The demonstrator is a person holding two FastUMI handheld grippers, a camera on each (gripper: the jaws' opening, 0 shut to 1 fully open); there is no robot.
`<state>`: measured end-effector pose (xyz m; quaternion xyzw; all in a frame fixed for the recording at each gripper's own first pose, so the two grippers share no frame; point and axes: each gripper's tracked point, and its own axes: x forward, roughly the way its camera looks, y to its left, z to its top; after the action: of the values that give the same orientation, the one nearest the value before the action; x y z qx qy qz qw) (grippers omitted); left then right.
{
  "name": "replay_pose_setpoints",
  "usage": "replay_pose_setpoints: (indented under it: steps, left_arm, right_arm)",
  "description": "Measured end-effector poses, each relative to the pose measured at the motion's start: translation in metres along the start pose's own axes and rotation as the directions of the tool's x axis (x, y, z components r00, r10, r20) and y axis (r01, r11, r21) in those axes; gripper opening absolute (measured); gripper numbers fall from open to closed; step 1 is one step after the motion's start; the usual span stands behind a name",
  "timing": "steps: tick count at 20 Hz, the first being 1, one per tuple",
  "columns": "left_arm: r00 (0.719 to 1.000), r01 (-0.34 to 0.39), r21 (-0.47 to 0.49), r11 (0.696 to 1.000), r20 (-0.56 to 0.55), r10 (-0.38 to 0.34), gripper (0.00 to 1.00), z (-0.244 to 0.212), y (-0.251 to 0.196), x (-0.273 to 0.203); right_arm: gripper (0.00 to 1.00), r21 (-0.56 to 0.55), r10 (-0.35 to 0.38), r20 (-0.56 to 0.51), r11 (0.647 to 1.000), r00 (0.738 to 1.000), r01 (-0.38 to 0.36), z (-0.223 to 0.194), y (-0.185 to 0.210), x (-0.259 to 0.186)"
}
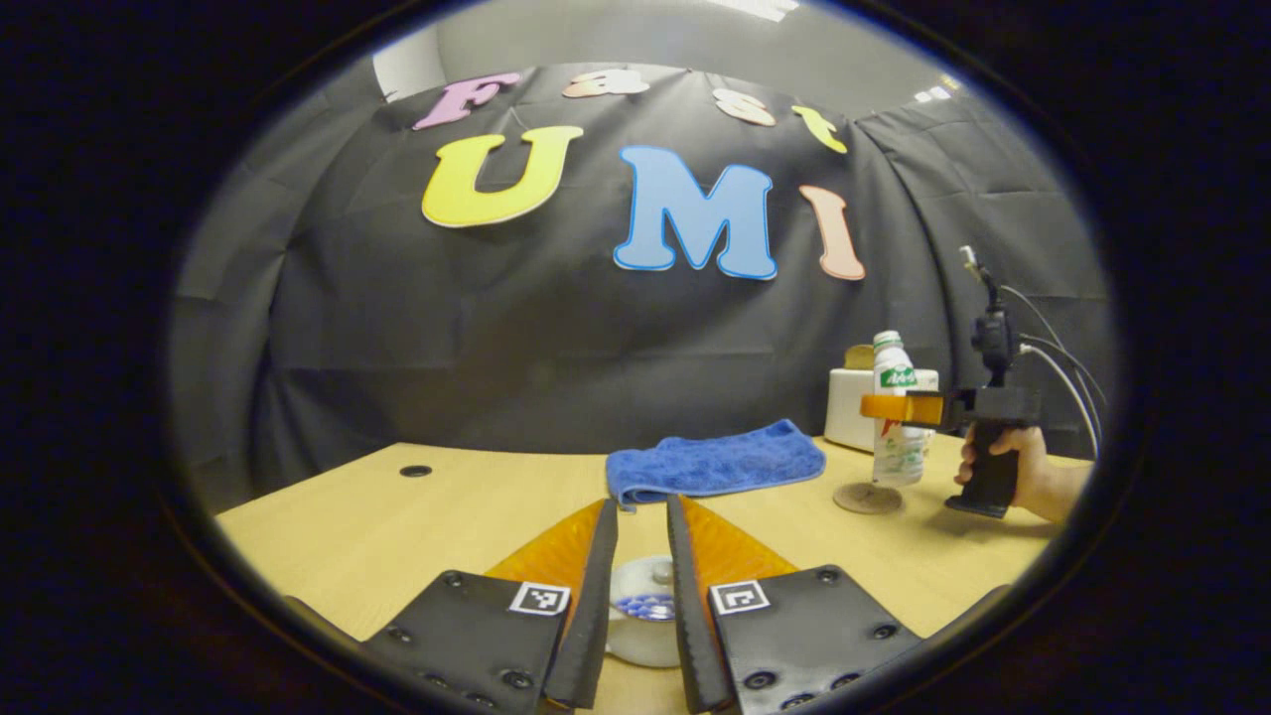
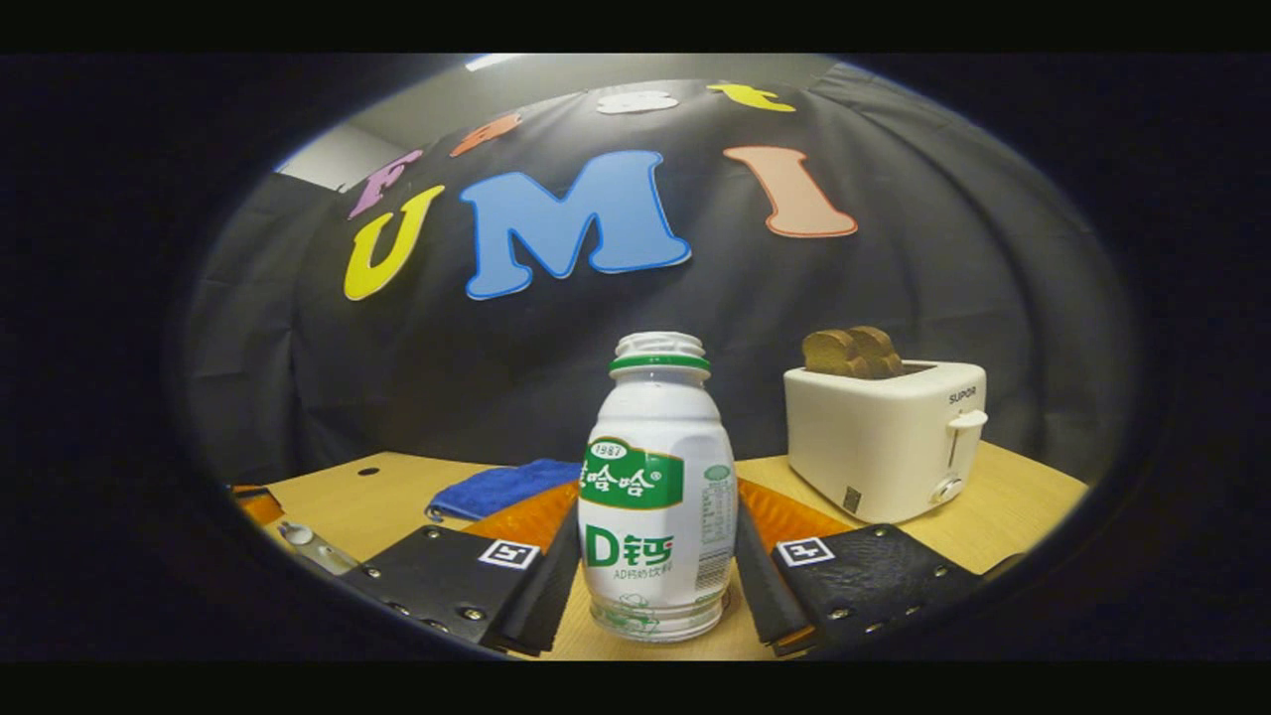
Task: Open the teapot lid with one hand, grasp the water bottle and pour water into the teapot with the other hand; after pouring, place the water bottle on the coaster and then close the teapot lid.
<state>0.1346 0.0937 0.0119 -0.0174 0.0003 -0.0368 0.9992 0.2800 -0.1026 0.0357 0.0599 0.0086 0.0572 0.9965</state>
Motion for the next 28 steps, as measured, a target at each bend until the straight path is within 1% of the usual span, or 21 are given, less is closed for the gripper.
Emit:
replay_pose_setpoints:
  steps: [3,7,8,9,10,11,12,16,18,20,21,22,23,24,25,26,27,28]
  left_arm:
    - [1.000,0.004,-0.009,1.000,0.013,-0.004,0.41,0.002,0.002,0.000]
    - [1.000,0.002,-0.015,1.000,0.008,-0.002,0.41,-0.001,0.002,0.002]
    - [1.000,0.002,-0.015,1.000,0.009,-0.002,0.37,-0.001,0.002,0.003]
    - [1.000,0.003,-0.016,1.000,0.011,-0.002,0.41,-0.001,0.002,0.003]
    - [1.000,0.003,-0.014,1.000,0.010,-0.002,0.41,-0.001,0.002,0.002]
    - [1.000,0.004,-0.012,1.000,0.008,-0.004,0.37,-0.001,0.002,0.003]
    - [1.000,0.005,-0.011,1.000,0.006,-0.005,0.41,-0.003,0.001,0.004]
    - [1.000,0.008,-0.012,1.000,0.008,-0.008,0.41,-0.002,0.001,0.002]
    - [1.000,0.009,-0.017,1.000,0.011,-0.009,0.41,-0.002,0.002,0.002]
    - [1.000,0.007,-0.023,1.000,0.010,-0.007,0.40,-0.002,0.003,0.002]
    - [1.000,0.005,-0.025,1.000,0.010,-0.005,0.37,-0.002,0.005,0.002]
    - [1.000,0.004,-0.028,1.000,0.010,-0.004,0.41,-0.003,0.005,0.002]
    - [1.000,0.004,-0.032,0.999,0.010,-0.003,0.37,-0.004,0.006,0.002]
    - [1.000,0.003,-0.034,0.999,0.010,-0.003,0.37,-0.003,0.006,0.002]
    - [1.000,0.001,-0.035,0.999,0.009,-0.001,0.37,-0.003,0.007,0.002]
    - [1.000,0.000,-0.035,0.999,0.009,0.000,0.37,-0.003,0.007,0.002]
    - [1.000,-0.001,-0.036,0.999,0.010,0.001,0.37,-0.002,0.008,0.002]
    - [1.000,-0.001,-0.037,0.999,0.011,0.002,0.37,-0.003,0.008,0.002]
  right_arm:
    - [0.72,-0.060,0.000,0.004,0.998,1.000,0.000,-0.005,0.001,0.013]
    - [0.72,-0.085,0.001,-0.008,0.996,1.000,-0.002,-0.014,0.004,0.023]
    - [0.72,-0.095,0.002,-0.016,0.995,1.000,-0.004,-0.016,0.004,0.025]
    - [0.72,-0.098,0.009,-0.001,0.995,1.000,-0.009,-0.014,0.007,0.025]
    - [0.72,-0.103,0.004,-0.009,0.995,1.000,-0.005,-0.017,0.006,0.027]
    - [0.72,-0.106,0.008,-0.011,0.994,1.000,-0.009,-0.017,0.006,0.025]
    - [0.72,-0.102,0.004,-0.011,0.995,1.000,-0.005,-0.017,0.007,0.022]
    - [0.72,-0.094,0.001,-0.015,0.996,1.000,-0.003,-0.019,0.005,0.013]
    - [0.72,-0.125,-0.013,-0.017,0.992,1.000,0.010,-0.020,0.003,0.007]
    - [0.75,-0.175,-0.034,-0.015,0.984,0.999,0.030,-0.022,0.003,0.009]
    - [0.93,-0.197,-0.035,-0.019,0.980,0.999,0.030,-0.023,0.004,0.008]
    - [0.79,-0.211,-0.034,-0.019,0.977,0.999,0.029,-0.024,0.004,0.008]
    - [0.89,-0.216,-0.027,-0.022,0.976,0.999,0.021,-0.024,0.007,0.005]
    - [0.93,-0.213,-0.020,-0.018,0.977,1.000,0.016,-0.025,0.012,0.000]
    - [0.94,-0.209,-0.019,-0.011,0.978,1.000,0.016,-0.023,0.012,-0.002]
    - [0.80,-0.212,-0.019,-0.007,0.977,1.000,0.017,-0.021,0.012,-0.003]
    - [0.80,-0.215,-0.021,0.003,0.976,1.000,0.021,-0.018,0.011,-0.005]
    - [0.94,-0.223,-0.023,0.010,0.974,1.000,0.024,-0.016,0.011,-0.006]
